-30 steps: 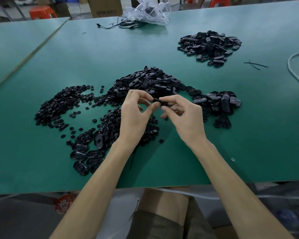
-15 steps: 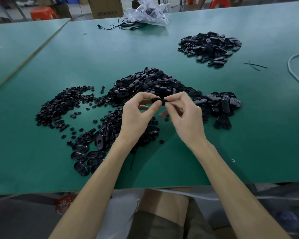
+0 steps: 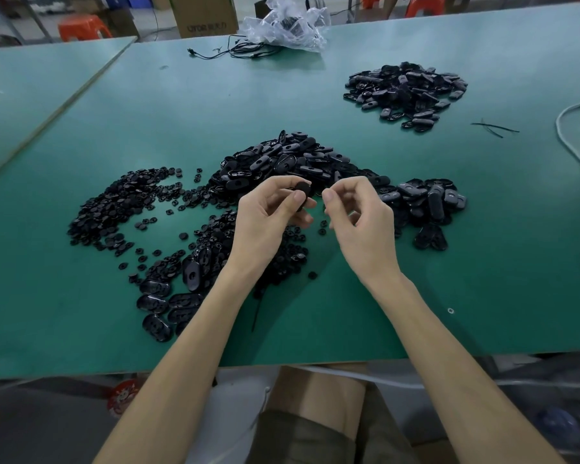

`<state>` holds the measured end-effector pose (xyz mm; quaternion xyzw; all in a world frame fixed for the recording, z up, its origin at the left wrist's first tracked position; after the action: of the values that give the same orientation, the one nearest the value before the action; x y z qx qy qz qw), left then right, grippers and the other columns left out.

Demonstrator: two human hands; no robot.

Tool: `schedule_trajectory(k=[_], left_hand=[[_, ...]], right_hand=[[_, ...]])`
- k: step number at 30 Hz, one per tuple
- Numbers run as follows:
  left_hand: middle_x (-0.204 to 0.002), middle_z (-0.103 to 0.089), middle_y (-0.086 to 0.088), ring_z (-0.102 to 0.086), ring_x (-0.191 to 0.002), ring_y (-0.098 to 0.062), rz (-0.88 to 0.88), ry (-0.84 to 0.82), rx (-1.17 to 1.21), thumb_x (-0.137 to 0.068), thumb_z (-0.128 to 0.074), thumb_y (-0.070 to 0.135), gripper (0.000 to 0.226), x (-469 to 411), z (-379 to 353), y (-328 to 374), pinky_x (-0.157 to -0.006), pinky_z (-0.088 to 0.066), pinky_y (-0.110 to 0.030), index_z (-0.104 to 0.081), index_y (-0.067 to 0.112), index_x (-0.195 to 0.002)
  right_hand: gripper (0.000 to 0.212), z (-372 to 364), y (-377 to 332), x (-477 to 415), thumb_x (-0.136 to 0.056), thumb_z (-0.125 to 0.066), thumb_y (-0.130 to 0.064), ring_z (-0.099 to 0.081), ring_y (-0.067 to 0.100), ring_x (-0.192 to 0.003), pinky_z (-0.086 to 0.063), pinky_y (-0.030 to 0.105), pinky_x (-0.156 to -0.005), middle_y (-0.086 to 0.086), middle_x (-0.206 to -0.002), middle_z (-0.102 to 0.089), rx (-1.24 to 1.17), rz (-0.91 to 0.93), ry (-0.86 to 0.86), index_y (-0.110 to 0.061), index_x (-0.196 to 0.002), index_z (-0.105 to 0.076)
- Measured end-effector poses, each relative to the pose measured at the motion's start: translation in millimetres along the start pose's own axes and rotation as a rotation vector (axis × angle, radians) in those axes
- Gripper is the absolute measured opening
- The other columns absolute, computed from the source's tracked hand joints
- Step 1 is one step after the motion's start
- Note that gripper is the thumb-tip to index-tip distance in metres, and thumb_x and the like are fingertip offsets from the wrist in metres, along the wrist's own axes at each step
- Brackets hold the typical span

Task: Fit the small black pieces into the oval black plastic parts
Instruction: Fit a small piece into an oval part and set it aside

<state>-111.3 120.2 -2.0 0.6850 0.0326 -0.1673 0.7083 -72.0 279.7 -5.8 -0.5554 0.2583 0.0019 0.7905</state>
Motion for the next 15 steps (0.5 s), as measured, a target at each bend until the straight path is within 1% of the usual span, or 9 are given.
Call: schedule_trajectory(k=[1, 3, 5, 7, 10, 12, 15], left_hand=[[-0.093, -0.075, -0.016, -0.07, -0.071, -0.021, -0.014, -0.019, -0.03, -0.101, -0.064, 0.003, 0.02, 0.0, -1.5, 0.1, -0.076, -0.064, -0.039, -0.069, 0.0, -0.12], [-0.1, -0.072, -0.016, -0.069, -0.072, -0.019, -0.037, -0.057, -0.087, -0.099, -0.065, 0.0, 0.023, -0.3, -5.1, 0.8, -0.077, -0.063, -0.038, -0.073, 0.006, -0.12], [-0.106, -0.07, -0.02, -0.069, -0.073, -0.019, -0.04, -0.077, -0.102, -0.098, -0.065, -0.004, 0.028, -0.5, -7.4, 1.1, -0.077, -0.062, -0.036, -0.074, 0.013, -0.118], [-0.104, -0.073, -0.019, -0.07, -0.074, -0.019, -0.034, -0.092, -0.097, -0.097, -0.066, -0.005, 0.03, -0.2, -8.5, 0.5, -0.076, -0.061, -0.035, -0.074, 0.015, -0.117], [-0.103, -0.078, -0.009, -0.076, -0.083, -0.021, -0.017, -0.092, -0.09, -0.095, -0.069, -0.004, 0.027, -1.2, -7.7, -2.1, -0.075, -0.062, -0.035, -0.075, 0.008, -0.117], [-0.105, -0.079, -0.008, -0.077, -0.091, -0.023, -0.007, -0.081, -0.083, -0.094, -0.072, -0.001, 0.024, -2.0, -5.6, -3.8, -0.076, -0.062, -0.032, -0.075, 0.003, -0.117], [-0.105, -0.079, -0.006, -0.077, -0.095, -0.022, -0.01, -0.094, -0.081, -0.093, -0.074, 0.002, 0.022, -1.9, -4.9, -4.2, -0.081, -0.062, -0.032, -0.076, 0.003, -0.115]], right_hand=[[0.01, 0.2, 0.0, 0.1, -0.104, -0.063, -0.03, -0.066, 0.013, -0.081, -0.057, 0.04, -0.072, -0.01, -0.09, -0.068, -0.013, -0.005, 0.003, -0.02, -0.105, -0.064], [0.008, 0.5, -0.9, -0.1, -0.103, -0.064, -0.03, -0.068, 0.015, -0.084, -0.057, 0.041, -0.073, -0.01, -0.095, -0.069, -0.021, 0.002, 0.001, -0.024, -0.109, -0.063], [0.005, 0.8, -0.8, -0.7, -0.102, -0.066, -0.029, -0.069, 0.014, -0.085, -0.057, 0.041, -0.073, -0.013, -0.094, -0.07, -0.005, 0.007, -0.01, -0.026, -0.106, -0.064], [0.004, 1.0, 1.0, -0.7, -0.101, -0.069, -0.026, -0.07, 0.013, -0.085, -0.058, 0.043, -0.076, -0.014, -0.093, -0.071, -0.002, -0.01, -0.018, -0.026, -0.104, -0.066], [0.007, 1.3, 1.5, -0.6, -0.1, -0.07, -0.022, -0.073, 0.013, -0.079, -0.058, 0.042, -0.075, -0.011, -0.088, -0.073, -0.025, -0.019, -0.019, -0.028, -0.102, -0.067], [0.007, 1.5, 1.3, -0.6, -0.1, -0.07, -0.02, -0.073, 0.012, -0.076, -0.058, 0.04, -0.073, -0.011, -0.085, -0.073, -0.035, -0.021, -0.014, -0.026, -0.101, -0.068], [0.006, 2.2, 2.0, -0.8, -0.099, -0.07, -0.019, -0.072, 0.013, -0.076, -0.059, 0.041, -0.073, -0.012, -0.085, -0.072, -0.038, -0.026, -0.008, -0.025, -0.099, -0.069]])
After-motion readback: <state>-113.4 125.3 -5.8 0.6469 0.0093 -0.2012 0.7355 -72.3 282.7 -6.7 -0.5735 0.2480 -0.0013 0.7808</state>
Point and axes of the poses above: each hand's wrist, its own x-axis away from the middle knuckle, its own z-axis out of the back of the hand, y = z × x, the point moved 6 cm from there along -x, towards the middle knuckle
